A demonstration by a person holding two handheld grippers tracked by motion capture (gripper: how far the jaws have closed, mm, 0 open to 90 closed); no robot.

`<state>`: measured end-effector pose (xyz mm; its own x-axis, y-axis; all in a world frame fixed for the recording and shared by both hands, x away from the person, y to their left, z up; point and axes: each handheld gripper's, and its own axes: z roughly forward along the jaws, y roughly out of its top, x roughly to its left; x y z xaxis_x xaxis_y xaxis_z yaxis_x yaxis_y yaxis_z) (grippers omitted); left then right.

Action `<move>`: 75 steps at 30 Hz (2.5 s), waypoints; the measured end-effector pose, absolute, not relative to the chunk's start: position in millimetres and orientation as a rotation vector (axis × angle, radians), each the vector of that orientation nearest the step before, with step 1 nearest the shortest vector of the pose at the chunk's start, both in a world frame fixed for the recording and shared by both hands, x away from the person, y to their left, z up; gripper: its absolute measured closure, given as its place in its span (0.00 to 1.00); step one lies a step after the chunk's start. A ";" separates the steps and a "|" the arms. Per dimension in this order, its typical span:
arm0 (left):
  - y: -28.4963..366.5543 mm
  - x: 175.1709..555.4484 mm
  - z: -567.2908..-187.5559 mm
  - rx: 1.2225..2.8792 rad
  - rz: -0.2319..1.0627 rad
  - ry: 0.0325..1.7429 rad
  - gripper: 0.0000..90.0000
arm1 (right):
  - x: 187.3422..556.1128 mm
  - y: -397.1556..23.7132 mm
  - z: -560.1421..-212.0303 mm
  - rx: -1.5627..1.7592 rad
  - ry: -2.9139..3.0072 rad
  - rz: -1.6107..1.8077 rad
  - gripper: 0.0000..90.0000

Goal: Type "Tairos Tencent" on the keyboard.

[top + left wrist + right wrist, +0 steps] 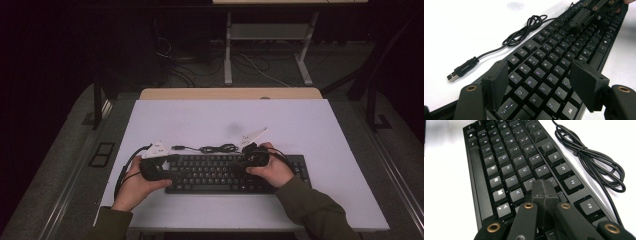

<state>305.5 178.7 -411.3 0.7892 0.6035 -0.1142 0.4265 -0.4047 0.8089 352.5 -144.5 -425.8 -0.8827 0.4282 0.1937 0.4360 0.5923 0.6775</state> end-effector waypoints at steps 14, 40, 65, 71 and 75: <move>178.0 304.5 -411.7 2.062 0.221 0.766 0.41 | 353.6 -150.1 -419.6 -0.766 -2.743 -1.338 0.78; 181.0 305.7 -417.3 2.126 0.143 0.799 0.99 | 353.9 -151.9 -415.4 -0.790 -2.712 -1.422 0.56; 164.7 308.8 -428.9 2.158 0.125 0.781 0.99 | 353.8 -151.0 -416.5 -0.791 -2.711 -1.420 0.56; 163.2 309.6 -430.4 2.162 0.130 0.777 0.99 | 353.8 -151.4 -416.1 -0.790 -2.714 -1.423 0.56; 163.2 310.9 -432.2 2.166 0.131 0.774 0.99 | 353.8 -151.4 -415.9 -0.789 -2.713 -1.423 0.56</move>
<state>310.9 163.2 -432.2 0.8063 0.5693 -0.1605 0.4849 -0.4809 0.7305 353.8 -151.4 -415.9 -0.8752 0.4377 0.2060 0.4183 0.4708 0.7768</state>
